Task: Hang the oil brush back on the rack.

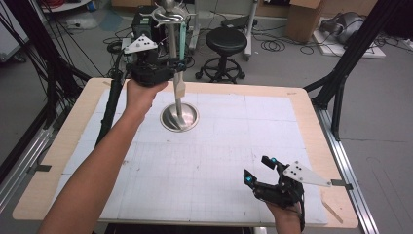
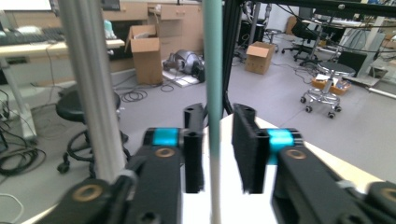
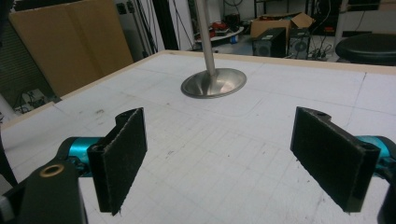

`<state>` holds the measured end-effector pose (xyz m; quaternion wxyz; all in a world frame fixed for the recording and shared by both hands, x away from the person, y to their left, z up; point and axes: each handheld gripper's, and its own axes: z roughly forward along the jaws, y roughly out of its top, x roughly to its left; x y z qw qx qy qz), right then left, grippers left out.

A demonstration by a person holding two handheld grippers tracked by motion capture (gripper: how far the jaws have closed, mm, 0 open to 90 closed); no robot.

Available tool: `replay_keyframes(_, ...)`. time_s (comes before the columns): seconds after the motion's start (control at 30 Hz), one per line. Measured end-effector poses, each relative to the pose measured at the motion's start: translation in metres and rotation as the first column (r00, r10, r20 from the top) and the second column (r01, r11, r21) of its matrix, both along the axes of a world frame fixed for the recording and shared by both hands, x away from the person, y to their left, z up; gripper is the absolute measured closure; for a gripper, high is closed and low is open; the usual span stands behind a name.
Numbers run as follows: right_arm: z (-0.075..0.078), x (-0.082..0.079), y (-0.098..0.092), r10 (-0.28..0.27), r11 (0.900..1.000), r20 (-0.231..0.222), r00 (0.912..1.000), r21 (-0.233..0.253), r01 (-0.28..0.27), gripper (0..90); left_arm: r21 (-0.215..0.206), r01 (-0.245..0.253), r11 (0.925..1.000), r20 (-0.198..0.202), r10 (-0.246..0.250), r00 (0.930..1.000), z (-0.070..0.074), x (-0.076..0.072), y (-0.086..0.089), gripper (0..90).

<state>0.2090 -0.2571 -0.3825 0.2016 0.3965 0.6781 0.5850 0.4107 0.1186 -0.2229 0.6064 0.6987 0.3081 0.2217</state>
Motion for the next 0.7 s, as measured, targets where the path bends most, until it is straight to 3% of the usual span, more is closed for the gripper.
replay_keyframes(0.13, 0.0, 0.0, -0.002, -0.008, 1.0, -0.003, 1.0, 0.002, 0.008, 17.5, -0.016, 0.0, 0.9999, 0.013, 0.0, 0.9999, -0.009, -0.011, 0.012, 56.5)
replay_keyframes(0.27, 0.0, 0.0, -0.004, -0.014, 1.0, 0.0, 0.9999, 0.002, 0.014, 17.5, -0.037, 0.035, 0.9987, 0.027, -0.034, 0.9991, -0.024, -0.026, 0.024, 45.6)
replay_keyframes(0.4, -0.001, -0.001, -0.004, -0.029, 1.0, 0.001, 0.9996, -0.002, 0.029, 17.5, -0.082, 0.077, 0.9936, 0.013, -0.076, 0.997, -0.04, -0.042, 0.036, 33.6)
replay_keyframes(0.57, -0.002, -0.001, -0.005, -0.04, 0.999, -0.005, 0.9992, -0.021, 0.04, 17.5, -0.076, 0.083, 0.9936, 0.006, -0.083, 0.9965, -0.063, -0.065, 0.051, 19.0)
replay_keyframes(0.7, -0.004, -0.001, -0.007, -0.057, 0.998, -0.004, 0.9984, -0.035, 0.057, 17.4, -0.088, 0.091, 0.992, 0.019, -0.09, 0.9958, -0.081, -0.086, 0.067, 17.6)
